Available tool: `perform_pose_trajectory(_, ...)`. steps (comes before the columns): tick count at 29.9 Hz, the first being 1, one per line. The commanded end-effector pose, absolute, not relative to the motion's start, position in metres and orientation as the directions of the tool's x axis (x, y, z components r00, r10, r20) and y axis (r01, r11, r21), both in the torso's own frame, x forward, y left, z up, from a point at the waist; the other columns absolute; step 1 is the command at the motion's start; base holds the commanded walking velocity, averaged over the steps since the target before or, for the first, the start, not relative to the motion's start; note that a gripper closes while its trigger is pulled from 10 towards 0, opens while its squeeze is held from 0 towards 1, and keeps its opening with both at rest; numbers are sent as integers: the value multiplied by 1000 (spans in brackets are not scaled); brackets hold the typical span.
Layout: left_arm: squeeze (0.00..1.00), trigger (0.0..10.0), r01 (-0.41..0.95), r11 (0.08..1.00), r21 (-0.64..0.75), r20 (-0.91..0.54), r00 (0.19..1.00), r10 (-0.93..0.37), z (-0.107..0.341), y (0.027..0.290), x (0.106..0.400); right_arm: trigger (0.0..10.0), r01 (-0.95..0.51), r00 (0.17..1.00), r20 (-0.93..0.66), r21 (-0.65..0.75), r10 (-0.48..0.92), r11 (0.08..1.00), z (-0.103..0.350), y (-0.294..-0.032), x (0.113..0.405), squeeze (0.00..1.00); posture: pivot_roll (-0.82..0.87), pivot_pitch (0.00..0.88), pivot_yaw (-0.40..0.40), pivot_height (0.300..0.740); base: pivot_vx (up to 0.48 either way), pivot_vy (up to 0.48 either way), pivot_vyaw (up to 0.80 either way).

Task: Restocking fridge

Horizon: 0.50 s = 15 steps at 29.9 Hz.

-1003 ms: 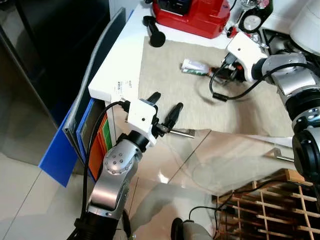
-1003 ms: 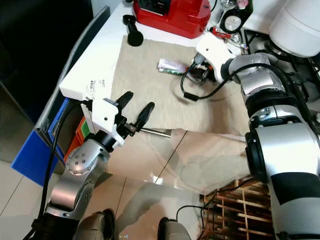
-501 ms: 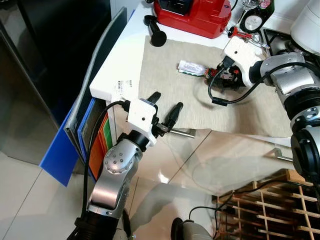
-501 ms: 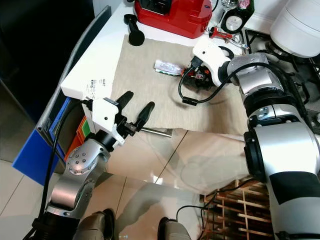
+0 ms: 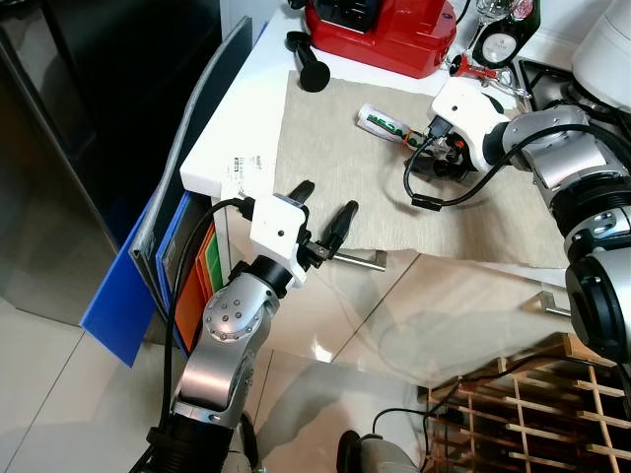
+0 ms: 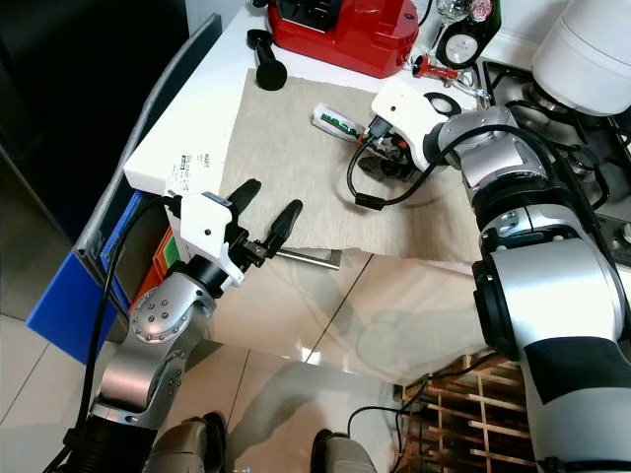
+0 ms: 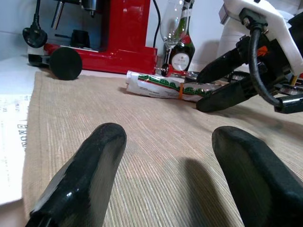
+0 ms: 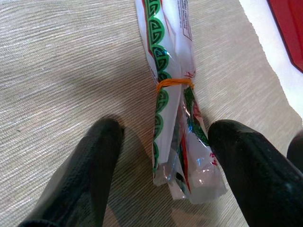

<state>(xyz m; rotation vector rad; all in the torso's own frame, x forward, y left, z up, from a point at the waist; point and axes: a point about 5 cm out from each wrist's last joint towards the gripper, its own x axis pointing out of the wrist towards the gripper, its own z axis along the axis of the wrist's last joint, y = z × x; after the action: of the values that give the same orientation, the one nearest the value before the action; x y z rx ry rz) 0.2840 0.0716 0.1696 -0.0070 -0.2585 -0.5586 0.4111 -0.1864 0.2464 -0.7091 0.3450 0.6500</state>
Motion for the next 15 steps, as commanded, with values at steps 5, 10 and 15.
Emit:
perform_pose_trajectory(5,0,10000,535,843,52,232,815,-531,168,68,284,4078,-680,697,-575,-340,428,649,213,-192,405,0,120,155,-134,740,0,0,0)
perform_pose_trajectory(10,0,10000,534,844,51,228,816,-531,168,68,284,0,-679,692,-549,-274,469,681,212,-189,404,0,117,166,-132,740,0,0,0)
perform_pose_trajectory(15,0,10000,533,845,49,222,819,-529,167,68,285,0,-665,705,-505,-224,499,713,214,-189,404,0,111,169,-135,740,0,0,0)
